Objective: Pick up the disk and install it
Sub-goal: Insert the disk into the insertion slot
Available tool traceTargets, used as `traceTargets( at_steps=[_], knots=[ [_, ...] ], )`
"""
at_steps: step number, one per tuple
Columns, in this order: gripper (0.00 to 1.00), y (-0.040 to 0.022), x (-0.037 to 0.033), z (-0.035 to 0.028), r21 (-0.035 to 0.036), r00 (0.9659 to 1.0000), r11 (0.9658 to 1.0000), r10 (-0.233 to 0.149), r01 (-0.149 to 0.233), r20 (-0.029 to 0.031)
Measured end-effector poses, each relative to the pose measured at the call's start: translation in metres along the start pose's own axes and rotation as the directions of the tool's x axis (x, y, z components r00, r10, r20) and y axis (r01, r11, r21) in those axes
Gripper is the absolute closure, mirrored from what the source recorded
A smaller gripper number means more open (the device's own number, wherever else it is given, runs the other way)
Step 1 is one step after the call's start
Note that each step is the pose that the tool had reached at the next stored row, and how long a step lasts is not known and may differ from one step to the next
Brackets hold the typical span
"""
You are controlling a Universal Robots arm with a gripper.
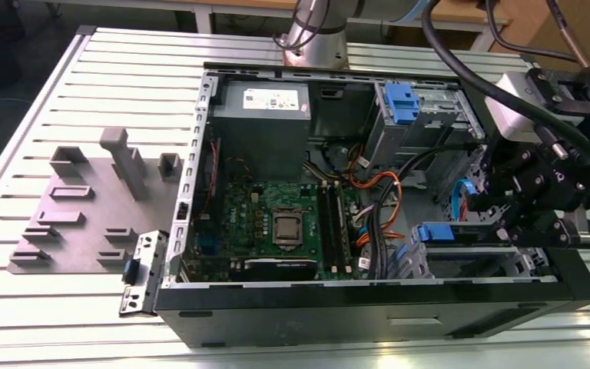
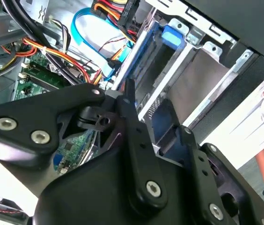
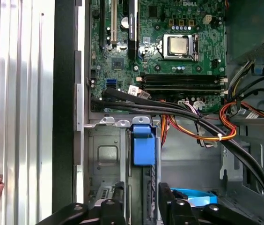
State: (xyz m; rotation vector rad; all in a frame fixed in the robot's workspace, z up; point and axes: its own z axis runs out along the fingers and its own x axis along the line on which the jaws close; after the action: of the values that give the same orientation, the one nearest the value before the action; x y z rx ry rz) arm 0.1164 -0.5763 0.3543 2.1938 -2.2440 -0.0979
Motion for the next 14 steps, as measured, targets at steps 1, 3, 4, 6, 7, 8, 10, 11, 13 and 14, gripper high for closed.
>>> traceTargets(
  at_steps=[1,3,4,6,7,8,10,11,13,14],
  knots=[
    [0.58,0.0000,0.0000,0.0000,0.0000,1.0000,1.0000,0.000,0.000,0.0000],
    [0.58,0.0000,0.0000,0.0000,0.0000,1.0000,1.0000,0.000,0.000,0.0000],
    [0.58,0.0000,0.0000,0.0001,0.0001,1.0000,1.0000,0.000,0.000,0.0000],
    [0.58,0.0002,0.0001,0.0011,0.0045,1.0000,1.0000,0.000,0.000,0.0042],
    [0.58,0.0002,0.0000,0.0014,0.0074,1.0000,1.0000,-0.001,0.001,0.0046],
    [0.58,0.0002,0.0001,0.0014,0.0078,1.0000,1.0000,-0.001,0.001,0.0045],
    [0.58,0.0002,0.0001,0.0013,0.0079,1.0000,1.0000,-0.001,0.001,0.0042],
    [0.58,0.0002,0.0001,0.0014,0.0080,1.0000,1.0000,-0.001,0.001,0.0043],
    [0.58,0.0007,0.0001,0.0024,0.0087,1.0000,1.0000,-0.001,0.001,0.0046],
    [0.58,0.0010,0.0001,0.0033,0.0097,1.0000,1.0000,-0.001,0.001,0.0046]
  ],
)
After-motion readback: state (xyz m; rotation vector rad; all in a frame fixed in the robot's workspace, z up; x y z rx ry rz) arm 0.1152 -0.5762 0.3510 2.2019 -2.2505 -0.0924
